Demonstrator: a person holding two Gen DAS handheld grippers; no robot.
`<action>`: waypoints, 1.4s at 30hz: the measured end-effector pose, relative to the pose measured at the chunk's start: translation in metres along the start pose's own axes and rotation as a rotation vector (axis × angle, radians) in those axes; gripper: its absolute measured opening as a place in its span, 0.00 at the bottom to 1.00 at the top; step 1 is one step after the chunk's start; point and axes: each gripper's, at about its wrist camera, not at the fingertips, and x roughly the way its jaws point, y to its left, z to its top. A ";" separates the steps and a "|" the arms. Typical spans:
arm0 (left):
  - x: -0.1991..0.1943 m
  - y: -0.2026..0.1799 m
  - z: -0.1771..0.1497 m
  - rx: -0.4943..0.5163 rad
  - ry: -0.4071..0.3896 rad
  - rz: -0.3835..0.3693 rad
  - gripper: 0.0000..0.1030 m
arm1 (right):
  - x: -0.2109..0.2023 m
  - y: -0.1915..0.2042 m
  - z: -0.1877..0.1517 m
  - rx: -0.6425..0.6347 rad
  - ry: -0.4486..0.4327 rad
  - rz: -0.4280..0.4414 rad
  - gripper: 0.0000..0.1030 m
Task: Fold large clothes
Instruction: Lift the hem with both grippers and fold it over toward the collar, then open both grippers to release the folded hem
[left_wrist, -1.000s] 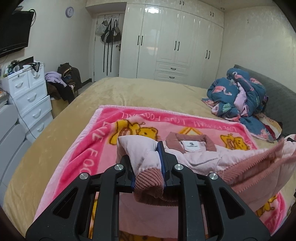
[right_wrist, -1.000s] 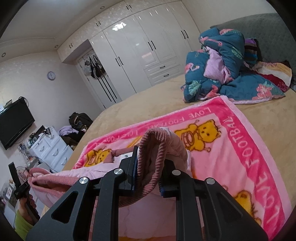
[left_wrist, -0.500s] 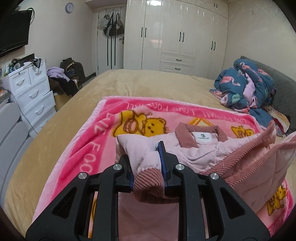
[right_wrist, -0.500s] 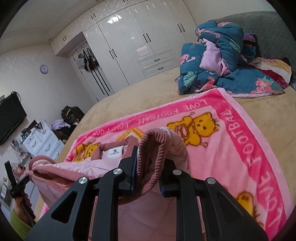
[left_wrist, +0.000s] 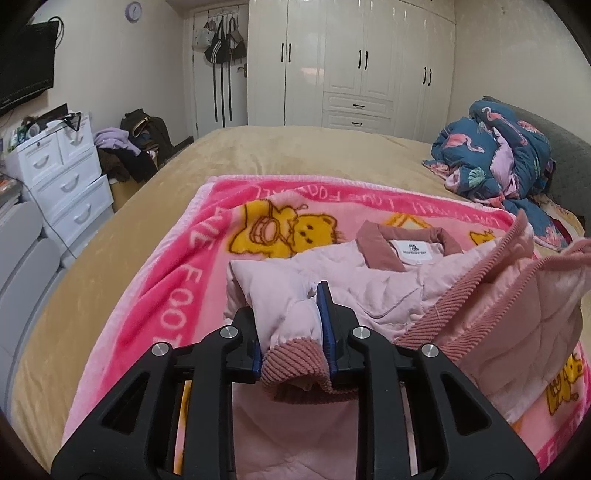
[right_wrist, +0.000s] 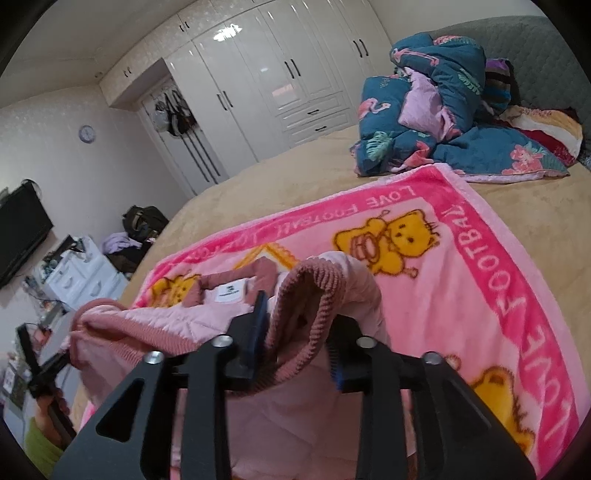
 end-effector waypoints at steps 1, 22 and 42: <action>0.000 0.001 -0.001 -0.003 0.001 -0.001 0.15 | -0.003 0.000 -0.001 0.003 -0.006 0.015 0.48; -0.009 -0.012 0.003 -0.004 -0.008 -0.041 0.55 | -0.036 0.004 -0.028 -0.053 0.007 0.020 0.73; -0.059 -0.035 0.009 0.063 -0.098 -0.037 0.91 | -0.094 0.039 -0.027 -0.112 -0.075 0.062 0.96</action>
